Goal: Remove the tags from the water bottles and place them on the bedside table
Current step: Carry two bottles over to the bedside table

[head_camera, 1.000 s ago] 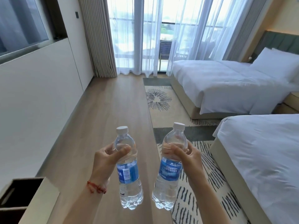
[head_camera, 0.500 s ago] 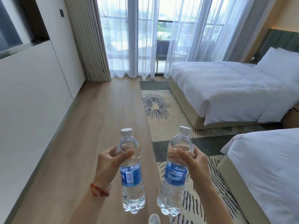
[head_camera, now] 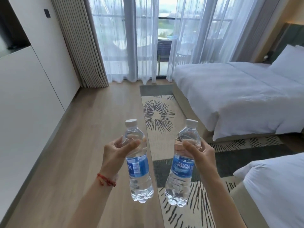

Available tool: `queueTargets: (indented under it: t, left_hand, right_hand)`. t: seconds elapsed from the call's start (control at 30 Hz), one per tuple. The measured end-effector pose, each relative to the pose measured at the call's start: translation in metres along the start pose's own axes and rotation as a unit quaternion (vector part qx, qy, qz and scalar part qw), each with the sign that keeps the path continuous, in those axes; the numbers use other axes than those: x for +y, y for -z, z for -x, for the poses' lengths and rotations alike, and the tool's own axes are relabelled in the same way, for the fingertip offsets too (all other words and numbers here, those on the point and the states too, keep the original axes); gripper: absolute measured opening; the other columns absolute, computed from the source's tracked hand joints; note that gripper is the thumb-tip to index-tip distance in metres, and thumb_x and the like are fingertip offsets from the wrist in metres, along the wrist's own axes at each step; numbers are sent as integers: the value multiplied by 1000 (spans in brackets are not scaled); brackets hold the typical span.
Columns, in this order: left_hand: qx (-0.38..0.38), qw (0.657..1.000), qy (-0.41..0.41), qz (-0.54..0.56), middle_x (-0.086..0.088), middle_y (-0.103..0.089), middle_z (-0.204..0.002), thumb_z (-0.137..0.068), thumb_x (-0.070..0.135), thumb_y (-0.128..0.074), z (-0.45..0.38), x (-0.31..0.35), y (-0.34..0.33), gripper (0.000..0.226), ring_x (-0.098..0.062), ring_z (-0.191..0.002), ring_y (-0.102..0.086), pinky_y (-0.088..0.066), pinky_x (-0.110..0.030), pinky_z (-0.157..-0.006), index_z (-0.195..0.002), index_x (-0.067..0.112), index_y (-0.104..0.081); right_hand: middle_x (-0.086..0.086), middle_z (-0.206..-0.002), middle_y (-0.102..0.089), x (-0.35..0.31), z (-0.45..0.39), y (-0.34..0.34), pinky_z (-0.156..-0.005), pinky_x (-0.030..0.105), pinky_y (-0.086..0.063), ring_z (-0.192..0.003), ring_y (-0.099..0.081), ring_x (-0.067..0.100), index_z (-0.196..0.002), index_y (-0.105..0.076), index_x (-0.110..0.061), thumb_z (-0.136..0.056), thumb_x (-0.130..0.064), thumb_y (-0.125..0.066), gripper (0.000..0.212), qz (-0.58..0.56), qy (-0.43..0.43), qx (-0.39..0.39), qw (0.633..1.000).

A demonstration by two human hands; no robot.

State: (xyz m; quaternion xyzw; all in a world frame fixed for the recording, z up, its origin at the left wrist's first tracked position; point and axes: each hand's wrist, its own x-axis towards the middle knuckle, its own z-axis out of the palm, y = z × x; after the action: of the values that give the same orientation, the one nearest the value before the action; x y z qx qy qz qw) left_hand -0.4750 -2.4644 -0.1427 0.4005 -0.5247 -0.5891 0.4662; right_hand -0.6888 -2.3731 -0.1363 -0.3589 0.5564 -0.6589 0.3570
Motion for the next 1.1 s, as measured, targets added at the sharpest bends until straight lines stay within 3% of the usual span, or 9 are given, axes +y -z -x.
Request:
queueTargets:
  t: [0.3,0.47,0.6,0.67,0.77,0.87,1.0,1.1]
  left_hand:
    - [-53,998,8,22,0,-75,-83,-47,36,-79,-174,-26,-38,41,-17,-76,-71,-54,-19,-59,-83,18,-72]
    - [-97,995,16,21,0,-75,-82,-45,36,-78,-279,-26,-57,40,-19,-76,-71,-55,-20,-59,-81,20,-71]
    - [-146,989,11,10,0,-75,-82,-48,37,-77,-360,-17,-76,37,-18,-76,-71,-53,-19,-58,-81,22,-72]
    - [-170,985,15,0,1,-75,-79,-50,34,-77,-398,-16,-89,31,-16,-73,-71,-53,-18,-58,-79,22,-72]
    - [-196,980,25,0,4,-75,-77,-51,33,-75,-436,-21,-116,32,-13,-71,-70,-52,-17,-56,-81,21,-70]
    - [-219,975,40,3,3,-75,-78,-47,35,-76,-467,-31,-149,39,-13,-71,-70,-53,-17,-56,-82,20,-70]
    - [-247,968,55,-1,2,-75,-79,-46,36,-78,-500,-44,-202,39,-15,-72,-71,-53,-17,-57,-80,19,-71]
    - [-265,963,55,4,-1,-75,-81,-47,34,-78,-518,-56,-246,39,-17,-74,-71,-54,-18,-58,-82,18,-71]
  right_hand:
    - [-5,-74,-74,26,-147,2,-56,15,-52,-67,-71,12,-87,-64,-20,-45,-45,-75,50,23,15,66,997]
    - [-5,-70,-74,35,-237,-11,-54,15,-52,-64,-71,12,-89,-63,-18,-43,-48,-74,56,31,23,121,992]
    - [-10,-69,-73,37,-304,-16,-53,14,-51,-63,-70,8,-90,-64,-15,-30,-62,-80,79,27,32,175,984]
    - [-12,-69,-73,39,-331,-13,-53,12,-50,-63,-70,6,-90,-64,-17,-32,-63,-79,76,27,33,195,980]
    - [-12,-65,-72,43,-362,3,-51,10,-49,-60,-68,3,-92,-63,-12,-54,-38,-82,50,36,28,212,976]
    - [-12,-64,-71,49,-388,29,-50,10,-48,-58,-68,3,-91,-64,-8,-71,-15,-72,22,55,18,236,970]
    - [-12,-65,-72,51,-421,69,-52,10,-49,-60,-68,3,-87,-65,-14,-73,-13,-70,14,70,16,265,962]
    - [-12,-66,-72,51,-444,102,-52,11,-49,-61,-69,5,-93,-65,-7,-70,-18,-70,26,65,25,284,956]
